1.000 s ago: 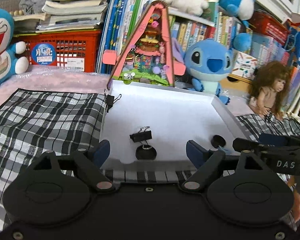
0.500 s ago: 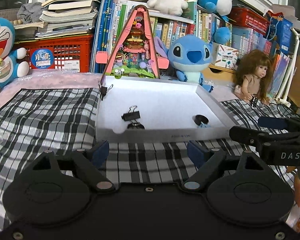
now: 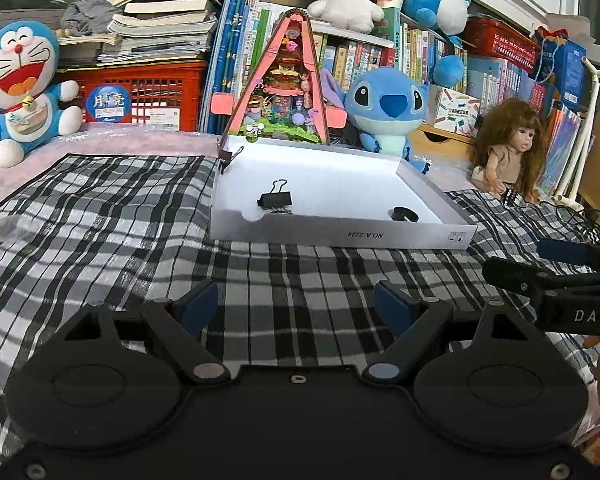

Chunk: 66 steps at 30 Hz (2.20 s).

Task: Organize rigid objects
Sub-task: 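Lift both tools away from the tray toward the items on the cloth, then grasp a brown ball with the left tool while the right tool grasps a black round lid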

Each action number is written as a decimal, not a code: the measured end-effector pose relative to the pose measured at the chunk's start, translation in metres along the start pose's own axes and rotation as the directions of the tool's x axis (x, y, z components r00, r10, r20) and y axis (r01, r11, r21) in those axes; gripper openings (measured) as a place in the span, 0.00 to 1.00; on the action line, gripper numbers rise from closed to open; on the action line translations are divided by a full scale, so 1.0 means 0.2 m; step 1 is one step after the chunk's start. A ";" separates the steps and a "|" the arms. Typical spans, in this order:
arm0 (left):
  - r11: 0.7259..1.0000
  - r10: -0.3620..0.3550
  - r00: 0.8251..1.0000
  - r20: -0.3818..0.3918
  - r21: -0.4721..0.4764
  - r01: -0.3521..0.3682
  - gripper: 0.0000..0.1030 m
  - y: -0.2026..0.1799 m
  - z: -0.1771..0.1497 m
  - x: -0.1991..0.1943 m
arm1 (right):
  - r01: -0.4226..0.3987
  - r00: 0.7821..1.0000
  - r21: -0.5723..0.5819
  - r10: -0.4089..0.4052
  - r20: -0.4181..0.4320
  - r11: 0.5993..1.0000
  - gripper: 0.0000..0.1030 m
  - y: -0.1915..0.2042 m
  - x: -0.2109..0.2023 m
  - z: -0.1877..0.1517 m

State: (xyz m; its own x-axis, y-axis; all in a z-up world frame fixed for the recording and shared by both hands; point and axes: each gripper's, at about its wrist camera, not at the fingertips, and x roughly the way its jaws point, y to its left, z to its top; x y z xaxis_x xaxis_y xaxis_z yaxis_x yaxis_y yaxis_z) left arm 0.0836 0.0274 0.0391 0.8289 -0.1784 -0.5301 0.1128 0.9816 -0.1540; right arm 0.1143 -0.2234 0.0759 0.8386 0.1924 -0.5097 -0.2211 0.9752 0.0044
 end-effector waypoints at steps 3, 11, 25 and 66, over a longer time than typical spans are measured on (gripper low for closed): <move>1.000 0.004 1.000 0.004 0.007 -0.004 0.82 0.00 -0.04 -0.02 | 0.008 1.000 -0.018 -0.008 0.008 1.000 0.98 0.01 -0.03 -0.03; 1.000 0.013 1.000 0.007 0.011 -0.013 0.82 -0.01 -0.14 -0.09 | 0.016 1.000 -0.025 -0.016 0.015 1.000 0.99 0.03 -0.10 -0.12; 0.999 0.018 1.000 0.013 0.040 -0.018 0.82 -0.04 -0.28 -0.18 | 0.050 0.999 -0.010 -0.050 0.010 0.999 0.99 0.02 -0.16 -0.24; 0.992 -0.011 0.999 0.039 0.126 0.006 0.18 -0.06 -0.40 -0.25 | 0.102 0.994 0.011 -0.101 -0.051 0.995 0.36 -0.03 -0.14 -0.36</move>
State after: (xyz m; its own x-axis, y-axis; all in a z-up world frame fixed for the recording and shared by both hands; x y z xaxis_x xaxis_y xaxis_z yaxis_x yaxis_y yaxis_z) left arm -0.0024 0.0183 0.0007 0.8485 -0.1863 -0.4953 0.1859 0.9813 -0.0506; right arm 0.0573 -0.2428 0.0279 0.8304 0.0869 -0.5504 -0.1288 0.9909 -0.0379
